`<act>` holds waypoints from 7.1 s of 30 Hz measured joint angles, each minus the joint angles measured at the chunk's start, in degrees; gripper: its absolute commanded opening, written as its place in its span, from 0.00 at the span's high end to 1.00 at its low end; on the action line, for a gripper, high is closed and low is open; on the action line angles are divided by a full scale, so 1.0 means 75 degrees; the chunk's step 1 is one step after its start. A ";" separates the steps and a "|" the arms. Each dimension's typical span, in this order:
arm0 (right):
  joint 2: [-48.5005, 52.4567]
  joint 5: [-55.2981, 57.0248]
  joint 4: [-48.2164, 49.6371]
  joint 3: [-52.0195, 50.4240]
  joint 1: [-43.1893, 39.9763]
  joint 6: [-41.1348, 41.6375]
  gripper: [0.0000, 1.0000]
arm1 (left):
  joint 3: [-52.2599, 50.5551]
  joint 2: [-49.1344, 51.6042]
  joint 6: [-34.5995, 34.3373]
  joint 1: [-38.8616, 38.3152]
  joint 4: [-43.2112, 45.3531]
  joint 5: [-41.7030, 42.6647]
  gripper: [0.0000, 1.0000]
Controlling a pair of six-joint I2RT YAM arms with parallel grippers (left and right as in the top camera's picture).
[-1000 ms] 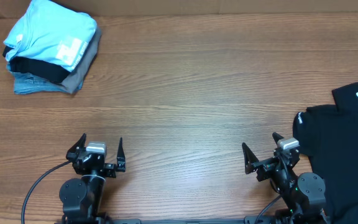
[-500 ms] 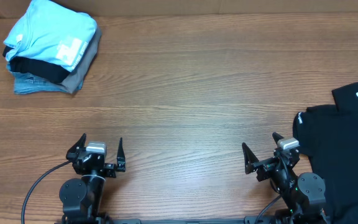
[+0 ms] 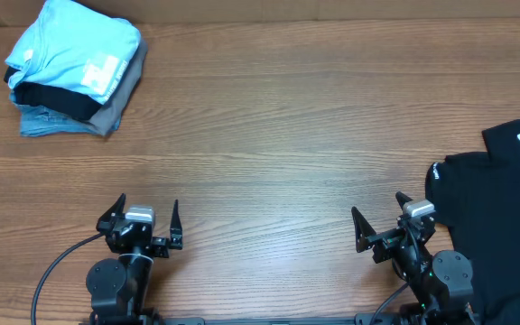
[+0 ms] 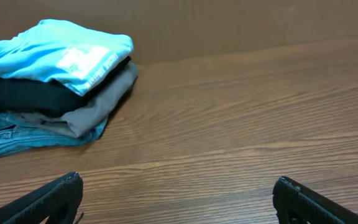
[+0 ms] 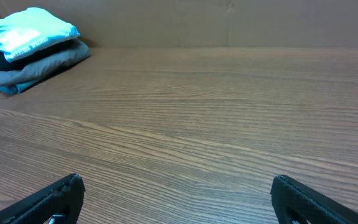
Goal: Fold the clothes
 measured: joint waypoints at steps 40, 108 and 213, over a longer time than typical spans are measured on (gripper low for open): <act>0.7924 -0.1043 -0.4555 0.8084 -0.0006 0.1000 0.00 | 0.5872 0.4849 -0.2340 -0.0047 -0.4386 0.1364 0.00; 1.4606 -0.0944 -0.2806 0.9084 -0.1346 0.2754 0.92 | 0.8705 0.9938 -0.1786 -0.0047 -0.6994 0.2130 0.00; 1.0902 0.1078 -0.6851 1.0564 -0.0102 0.4377 0.13 | 1.1675 1.6058 -0.1358 -0.3485 -0.5875 0.0251 0.14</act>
